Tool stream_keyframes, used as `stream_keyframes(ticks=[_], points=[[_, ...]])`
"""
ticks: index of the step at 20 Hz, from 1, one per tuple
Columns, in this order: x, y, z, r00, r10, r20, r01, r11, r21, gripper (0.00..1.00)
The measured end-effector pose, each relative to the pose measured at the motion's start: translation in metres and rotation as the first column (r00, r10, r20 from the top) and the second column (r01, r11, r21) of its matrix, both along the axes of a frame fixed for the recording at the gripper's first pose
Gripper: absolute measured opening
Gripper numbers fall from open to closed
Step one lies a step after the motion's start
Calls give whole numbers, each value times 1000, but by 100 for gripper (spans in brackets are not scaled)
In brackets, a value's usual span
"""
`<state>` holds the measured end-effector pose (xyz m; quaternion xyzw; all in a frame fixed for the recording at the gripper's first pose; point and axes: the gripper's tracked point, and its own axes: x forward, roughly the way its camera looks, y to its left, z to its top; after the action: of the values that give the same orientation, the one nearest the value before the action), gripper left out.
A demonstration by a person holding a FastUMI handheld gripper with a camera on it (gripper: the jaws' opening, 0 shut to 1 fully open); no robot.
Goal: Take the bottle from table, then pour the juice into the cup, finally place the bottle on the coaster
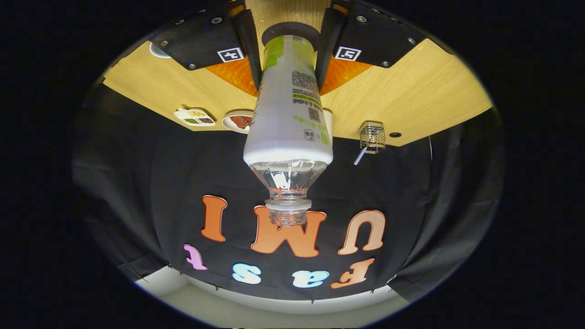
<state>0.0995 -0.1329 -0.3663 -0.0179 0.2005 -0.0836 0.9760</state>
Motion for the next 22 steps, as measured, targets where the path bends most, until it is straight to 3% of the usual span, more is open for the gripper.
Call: stream_keyframes(ticks=[5, 9, 12, 16, 22], points=[[-5, 1, -34, 996, -18, -84, 19, 1000, 18, 58], [-3, -9, -41, 993, -88, -76, 95, 991, 97, 60], [-9, -15, -44, 990, -114, -78, 123, 986, 112, 67], [-14, -2, -23, 995, -92, -34, 95, 988, 119, 94], [-36, 3, 34, 989, -145, 33, 141, 986, 89, 97]])
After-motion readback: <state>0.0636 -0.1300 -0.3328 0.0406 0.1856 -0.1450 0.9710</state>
